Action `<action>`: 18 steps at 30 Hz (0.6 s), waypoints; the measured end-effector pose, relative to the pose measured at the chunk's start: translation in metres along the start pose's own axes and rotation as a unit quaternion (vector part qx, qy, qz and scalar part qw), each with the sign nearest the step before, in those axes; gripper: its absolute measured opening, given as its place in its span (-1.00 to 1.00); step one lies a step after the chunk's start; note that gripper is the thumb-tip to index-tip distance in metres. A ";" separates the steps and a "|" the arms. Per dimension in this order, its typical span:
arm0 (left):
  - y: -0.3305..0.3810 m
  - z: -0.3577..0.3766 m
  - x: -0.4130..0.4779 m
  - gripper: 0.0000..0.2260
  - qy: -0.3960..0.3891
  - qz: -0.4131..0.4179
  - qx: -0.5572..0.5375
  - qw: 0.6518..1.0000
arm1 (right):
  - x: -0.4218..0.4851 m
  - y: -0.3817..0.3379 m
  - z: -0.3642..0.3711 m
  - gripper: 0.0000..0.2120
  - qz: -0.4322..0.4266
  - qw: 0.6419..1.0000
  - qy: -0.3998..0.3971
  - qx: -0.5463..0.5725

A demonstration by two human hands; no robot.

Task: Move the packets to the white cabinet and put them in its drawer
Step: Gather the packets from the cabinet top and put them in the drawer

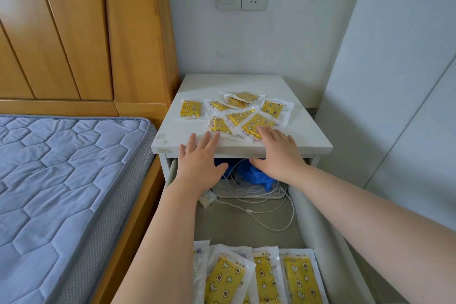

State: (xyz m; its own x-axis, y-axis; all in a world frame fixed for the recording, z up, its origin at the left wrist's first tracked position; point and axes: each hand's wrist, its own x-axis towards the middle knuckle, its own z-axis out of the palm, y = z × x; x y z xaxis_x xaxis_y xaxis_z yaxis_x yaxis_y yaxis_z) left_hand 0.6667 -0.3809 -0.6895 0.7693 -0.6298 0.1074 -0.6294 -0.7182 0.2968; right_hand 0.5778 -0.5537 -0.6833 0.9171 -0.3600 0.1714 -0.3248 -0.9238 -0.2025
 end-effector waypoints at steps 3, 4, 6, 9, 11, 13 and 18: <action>-0.001 0.000 0.000 -0.36 -0.001 0.004 0.001 1.000 | -0.003 0.003 -0.001 -0.29 -0.015 0.999 0.039 -0.028; -0.001 0.000 0.000 -0.37 0.004 0.006 -0.003 1.000 | -0.004 0.004 -0.002 -0.32 -0.019 0.998 0.049 -0.044; -0.001 -0.001 0.000 -0.41 0.035 0.010 -0.017 0.999 | -0.006 0.008 -0.004 -0.40 -0.028 0.994 0.082 -0.070; -0.002 -0.003 -0.003 -0.50 0.096 0.019 -0.056 0.994 | -0.009 0.013 -0.005 -0.51 -0.034 0.991 0.112 -0.070; -0.004 -0.004 -0.004 -0.56 0.124 0.020 -0.097 0.987 | -0.010 0.016 -0.005 -0.49 -0.036 0.992 0.112 -0.051; -0.007 -0.005 -0.004 -0.61 0.140 0.014 -0.135 0.981 | -0.011 0.020 -0.005 -0.46 -0.037 0.993 0.102 -0.043; -0.011 -0.007 -0.005 -0.59 0.171 0.007 -0.190 0.967 | -0.009 0.030 -0.007 -0.63 -0.054 0.988 0.147 -0.014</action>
State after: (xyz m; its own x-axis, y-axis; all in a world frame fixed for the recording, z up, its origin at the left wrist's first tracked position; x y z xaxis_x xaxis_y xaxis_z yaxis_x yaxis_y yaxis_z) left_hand 0.6700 -0.3676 -0.6865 0.7937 -0.4564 0.4022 -0.6036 -0.5092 0.6135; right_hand 0.5580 -0.5786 -0.6843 0.8409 -0.2780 0.4643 -0.2397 -0.9606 -0.1410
